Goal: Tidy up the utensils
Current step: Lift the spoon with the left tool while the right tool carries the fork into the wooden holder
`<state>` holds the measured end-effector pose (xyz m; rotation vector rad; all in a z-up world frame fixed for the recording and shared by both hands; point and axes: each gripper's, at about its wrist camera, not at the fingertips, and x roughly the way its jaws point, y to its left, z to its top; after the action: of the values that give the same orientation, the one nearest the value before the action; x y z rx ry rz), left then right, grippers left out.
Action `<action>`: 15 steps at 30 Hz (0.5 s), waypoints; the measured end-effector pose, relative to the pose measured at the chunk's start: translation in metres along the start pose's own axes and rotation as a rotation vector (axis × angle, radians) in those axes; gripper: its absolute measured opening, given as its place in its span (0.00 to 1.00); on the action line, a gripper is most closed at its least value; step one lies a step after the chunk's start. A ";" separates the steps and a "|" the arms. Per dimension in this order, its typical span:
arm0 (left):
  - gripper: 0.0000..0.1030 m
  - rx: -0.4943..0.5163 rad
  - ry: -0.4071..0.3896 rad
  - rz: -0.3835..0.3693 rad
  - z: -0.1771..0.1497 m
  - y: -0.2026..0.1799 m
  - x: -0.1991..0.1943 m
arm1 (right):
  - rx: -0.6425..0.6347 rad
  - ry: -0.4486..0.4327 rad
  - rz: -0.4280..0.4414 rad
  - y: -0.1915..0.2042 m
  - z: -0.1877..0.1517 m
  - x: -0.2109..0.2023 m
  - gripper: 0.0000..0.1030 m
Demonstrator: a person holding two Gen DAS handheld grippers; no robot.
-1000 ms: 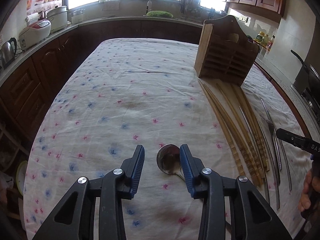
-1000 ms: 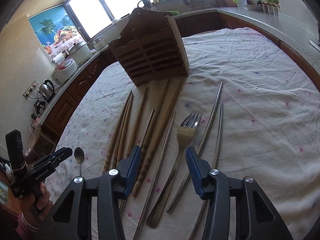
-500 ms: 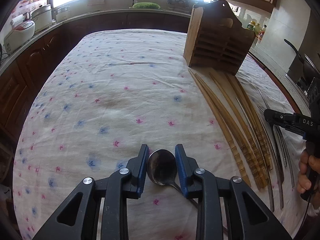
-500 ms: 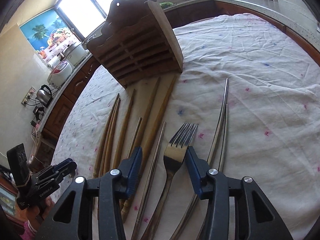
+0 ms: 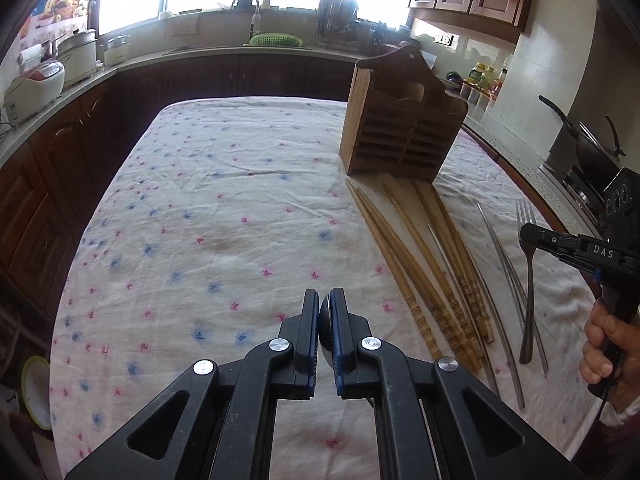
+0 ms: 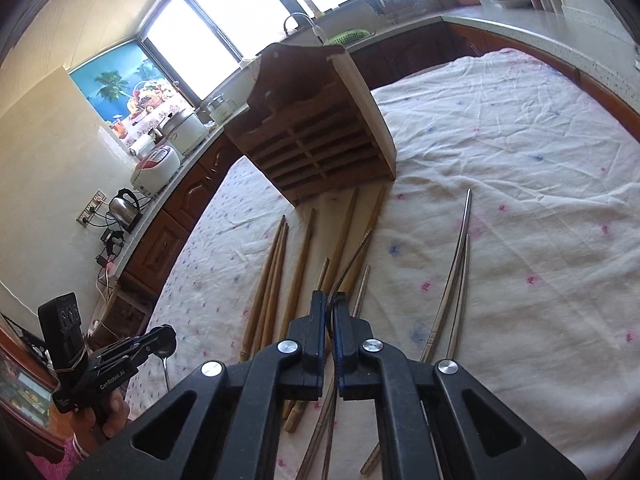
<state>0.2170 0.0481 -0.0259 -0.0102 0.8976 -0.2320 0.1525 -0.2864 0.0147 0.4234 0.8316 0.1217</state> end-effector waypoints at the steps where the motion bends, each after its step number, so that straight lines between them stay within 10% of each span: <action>1: 0.04 0.002 -0.015 -0.004 0.002 -0.002 -0.007 | -0.012 -0.013 -0.003 0.003 0.001 -0.006 0.03; 15: 0.04 0.069 -0.286 0.047 0.068 -0.034 -0.082 | -0.109 -0.235 0.011 0.041 0.062 -0.065 0.03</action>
<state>0.2142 0.0257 0.0838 0.0413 0.6045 -0.2115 0.1569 -0.2863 0.1130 0.3327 0.5889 0.1242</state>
